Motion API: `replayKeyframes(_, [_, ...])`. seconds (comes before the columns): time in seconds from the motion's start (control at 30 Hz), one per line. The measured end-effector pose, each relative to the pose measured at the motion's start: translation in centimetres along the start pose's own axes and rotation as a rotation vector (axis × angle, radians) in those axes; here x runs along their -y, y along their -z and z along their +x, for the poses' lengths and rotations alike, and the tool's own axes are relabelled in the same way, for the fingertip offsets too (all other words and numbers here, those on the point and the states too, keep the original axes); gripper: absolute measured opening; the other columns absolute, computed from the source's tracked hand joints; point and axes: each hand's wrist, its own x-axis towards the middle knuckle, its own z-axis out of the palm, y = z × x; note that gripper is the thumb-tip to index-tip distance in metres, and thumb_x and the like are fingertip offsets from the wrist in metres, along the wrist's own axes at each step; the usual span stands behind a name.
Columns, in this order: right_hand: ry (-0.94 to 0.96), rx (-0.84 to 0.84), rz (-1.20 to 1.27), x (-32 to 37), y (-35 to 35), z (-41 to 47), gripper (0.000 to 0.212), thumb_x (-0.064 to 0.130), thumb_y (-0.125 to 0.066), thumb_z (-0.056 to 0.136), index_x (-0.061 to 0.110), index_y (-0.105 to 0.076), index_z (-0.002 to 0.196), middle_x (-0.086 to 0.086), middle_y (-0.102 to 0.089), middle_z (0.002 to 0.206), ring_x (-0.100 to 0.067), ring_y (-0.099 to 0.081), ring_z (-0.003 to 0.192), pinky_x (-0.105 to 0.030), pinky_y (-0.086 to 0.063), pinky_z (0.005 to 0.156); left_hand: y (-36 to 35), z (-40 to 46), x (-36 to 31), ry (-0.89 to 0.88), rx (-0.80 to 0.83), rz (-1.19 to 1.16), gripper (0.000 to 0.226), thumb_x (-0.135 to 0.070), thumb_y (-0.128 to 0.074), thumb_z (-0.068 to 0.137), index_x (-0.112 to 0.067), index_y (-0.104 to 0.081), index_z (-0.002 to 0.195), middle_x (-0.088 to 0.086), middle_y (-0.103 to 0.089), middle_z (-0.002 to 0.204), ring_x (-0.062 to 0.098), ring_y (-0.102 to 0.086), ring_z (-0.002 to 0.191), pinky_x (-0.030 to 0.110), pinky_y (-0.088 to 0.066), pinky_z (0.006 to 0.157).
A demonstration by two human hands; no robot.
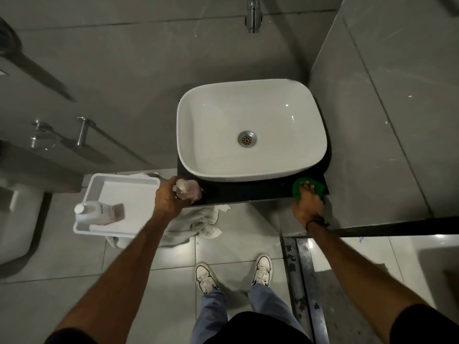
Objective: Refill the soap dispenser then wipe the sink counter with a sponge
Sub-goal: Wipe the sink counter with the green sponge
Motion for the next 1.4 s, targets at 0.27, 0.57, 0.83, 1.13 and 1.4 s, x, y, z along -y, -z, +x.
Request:
replayKeyframes(0.27, [-0.381,0.486,1.173,8.3,-4.1,-6.1,0.026,-0.005,-0.056,0.096,0.007,-0.067,0.117,-0.019,-0.069,0.124,-0.025,-0.072,0.095,-0.036,-0.061,0.076,-1.3,-6.0,0.5,0.421,0.076,-0.56,0.026,-0.018,-0.078,0.088,-0.021,-0.059,0.104,0.009,-0.067,0.108,0.016,-0.075,0.087,0.025,-0.058,0.067])
replayKeyframes(0.57, [-0.303,0.908,1.23,17.4,-9.2,-9.3,0.029,0.003,-0.066,0.094,0.005,-0.068,0.122,-0.019,-0.069,0.126,-0.031,-0.069,0.114,-0.044,-0.058,0.096,-1.8,-9.3,5.4,0.489,0.362,-0.989,0.038,-0.011,-0.075,0.09,-0.005,-0.066,0.127,0.018,-0.073,0.125,0.036,-0.071,0.114,0.054,-0.057,0.099])
replayKeyframes(0.83, [0.093,0.201,0.116,15.9,-10.5,-6.7,0.098,0.038,-0.079,0.08,0.013,-0.026,0.158,-0.008,-0.02,0.167,-0.028,-0.021,0.153,-0.041,-0.023,0.122,3.7,-5.2,13.2,0.65,-0.112,-0.752,0.039,-0.011,-0.079,0.085,-0.004,-0.065,0.12,0.013,-0.072,0.109,0.026,-0.068,0.093,0.029,-0.056,0.066])
replayKeyframes(1.13, [0.257,0.245,-0.303,13.3,-13.1,-6.0,0.138,0.053,-0.087,0.067,0.014,0.007,0.16,-0.003,0.019,0.168,-0.024,0.014,0.156,-0.053,-0.008,0.125,5.0,7.6,20.3,0.625,-0.2,-0.641,0.051,-0.017,-0.077,0.09,-0.002,-0.054,0.133,0.02,-0.062,0.133,0.038,-0.062,0.122,0.046,-0.053,0.105])
replayKeyframes(1.4, [0.246,0.264,-0.29,12.7,-13.6,-5.9,0.132,0.039,-0.086,0.074,0.018,0.011,0.16,0.001,0.026,0.167,-0.023,0.019,0.155,-0.056,-0.009,0.124,4.4,9.5,24.8,0.526,0.041,0.213,0.055,-0.013,-0.068,0.091,0.01,-0.048,0.136,0.03,-0.057,0.132,0.043,-0.056,0.123,0.046,-0.048,0.107])
